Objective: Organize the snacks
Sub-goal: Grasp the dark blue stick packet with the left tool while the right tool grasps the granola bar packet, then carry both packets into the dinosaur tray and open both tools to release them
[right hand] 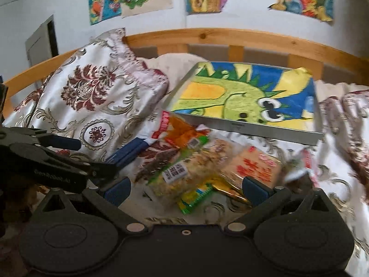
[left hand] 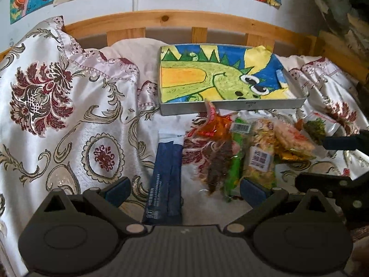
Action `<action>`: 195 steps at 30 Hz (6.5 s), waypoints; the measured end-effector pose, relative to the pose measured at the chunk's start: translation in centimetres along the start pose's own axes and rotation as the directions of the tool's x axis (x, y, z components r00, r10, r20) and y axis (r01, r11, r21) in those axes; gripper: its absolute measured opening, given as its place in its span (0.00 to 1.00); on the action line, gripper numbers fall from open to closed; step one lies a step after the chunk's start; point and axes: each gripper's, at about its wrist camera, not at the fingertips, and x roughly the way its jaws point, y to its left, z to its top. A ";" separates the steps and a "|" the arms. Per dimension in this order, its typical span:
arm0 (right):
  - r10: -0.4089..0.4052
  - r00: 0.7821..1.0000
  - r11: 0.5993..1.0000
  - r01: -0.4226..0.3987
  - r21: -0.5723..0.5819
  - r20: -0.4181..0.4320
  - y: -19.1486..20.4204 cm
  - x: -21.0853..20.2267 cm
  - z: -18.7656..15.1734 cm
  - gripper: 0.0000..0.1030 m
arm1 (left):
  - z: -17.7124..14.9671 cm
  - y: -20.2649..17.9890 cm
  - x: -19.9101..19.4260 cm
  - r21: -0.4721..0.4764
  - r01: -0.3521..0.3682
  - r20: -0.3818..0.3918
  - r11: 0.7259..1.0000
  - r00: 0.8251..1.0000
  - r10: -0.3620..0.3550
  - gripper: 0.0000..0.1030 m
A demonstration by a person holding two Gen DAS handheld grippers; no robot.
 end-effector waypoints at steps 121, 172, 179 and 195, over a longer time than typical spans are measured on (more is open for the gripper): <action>-0.126 0.980 0.950 0.164 -0.267 0.154 3.4 1.0 -1.3 0.37 | 4.1 1.3 1.8 -0.269 0.056 0.002 0.962 0.998 -0.058 0.36; -0.276 0.936 0.961 0.272 0.050 0.218 -18.5 10.0 5.8 0.38 | 15.3 -12.9 24.6 -0.200 0.131 0.057 0.971 0.991 -0.122 0.36; -0.280 0.934 0.960 0.279 0.038 0.223 -18.5 10.4 5.9 0.38 | 15.1 -13.3 24.8 -0.174 0.116 0.067 0.978 0.992 -0.106 0.37; -0.287 0.929 0.957 0.288 0.029 0.234 -18.5 10.2 6.0 0.53 | 14.1 -12.5 22.0 -0.216 0.085 0.139 0.973 0.989 -0.056 0.82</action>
